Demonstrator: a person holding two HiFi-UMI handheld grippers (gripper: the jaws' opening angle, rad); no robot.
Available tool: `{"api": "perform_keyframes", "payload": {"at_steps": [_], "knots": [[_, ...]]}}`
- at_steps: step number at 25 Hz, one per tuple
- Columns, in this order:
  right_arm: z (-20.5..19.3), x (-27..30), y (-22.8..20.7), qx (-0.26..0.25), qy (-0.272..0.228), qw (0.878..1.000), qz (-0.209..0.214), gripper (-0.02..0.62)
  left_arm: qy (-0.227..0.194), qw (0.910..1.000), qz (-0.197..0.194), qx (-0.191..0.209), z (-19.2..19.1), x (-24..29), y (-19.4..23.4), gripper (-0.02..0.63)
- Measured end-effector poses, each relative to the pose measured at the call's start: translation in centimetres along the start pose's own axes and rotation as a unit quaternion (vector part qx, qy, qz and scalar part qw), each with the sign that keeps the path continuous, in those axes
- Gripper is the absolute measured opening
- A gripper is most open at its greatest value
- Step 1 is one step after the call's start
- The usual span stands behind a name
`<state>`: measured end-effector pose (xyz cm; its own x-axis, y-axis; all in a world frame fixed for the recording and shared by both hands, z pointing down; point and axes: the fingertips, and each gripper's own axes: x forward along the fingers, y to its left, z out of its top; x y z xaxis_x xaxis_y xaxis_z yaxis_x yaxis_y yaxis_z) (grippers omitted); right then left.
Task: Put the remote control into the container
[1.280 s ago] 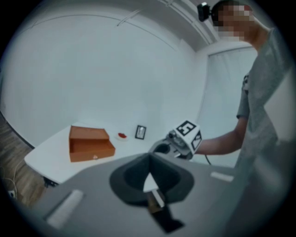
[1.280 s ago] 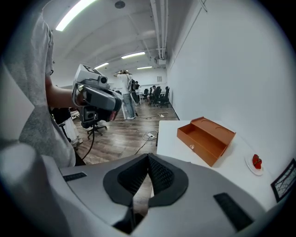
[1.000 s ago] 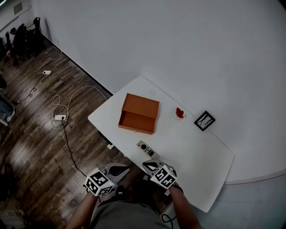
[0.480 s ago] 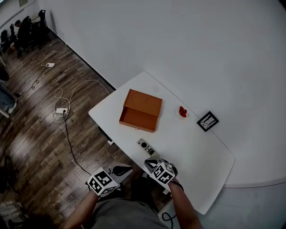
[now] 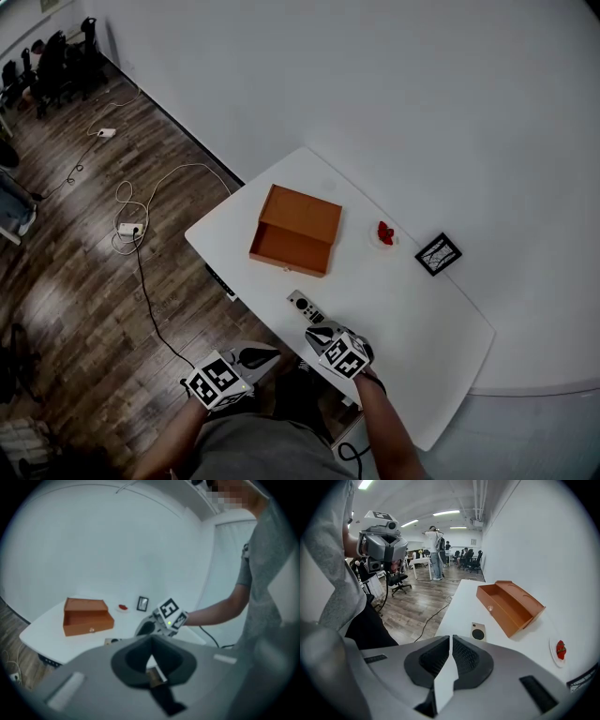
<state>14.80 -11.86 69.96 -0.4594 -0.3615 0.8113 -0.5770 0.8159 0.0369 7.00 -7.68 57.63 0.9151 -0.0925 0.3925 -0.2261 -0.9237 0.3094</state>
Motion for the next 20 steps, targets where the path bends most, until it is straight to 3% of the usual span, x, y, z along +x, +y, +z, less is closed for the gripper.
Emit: {"api": "perform_keyframes", "payload": {"at_steps": [15, 17, 20], "knots": [[-1.2, 0.9, -1.7, -0.006, 0.016, 1.0, -0.007, 0.022, 0.017, 0.9999, -0.002, -0.001, -0.3, 1.0, 0.5, -0.001], [-1.5, 1.1, -2.0, -0.003, 0.02, 1.0, -0.008, 0.096, 0.018, 0.9998, -0.003, -0.001, -0.3, 1.2, 0.5, -0.002], [-1.8, 1.6, -2.2, 0.0, 0.024, 1.0, -0.006, 0.124, 0.019, 0.9998, -0.004, 0.0, -0.3, 1.3, 0.5, -0.002]]}}
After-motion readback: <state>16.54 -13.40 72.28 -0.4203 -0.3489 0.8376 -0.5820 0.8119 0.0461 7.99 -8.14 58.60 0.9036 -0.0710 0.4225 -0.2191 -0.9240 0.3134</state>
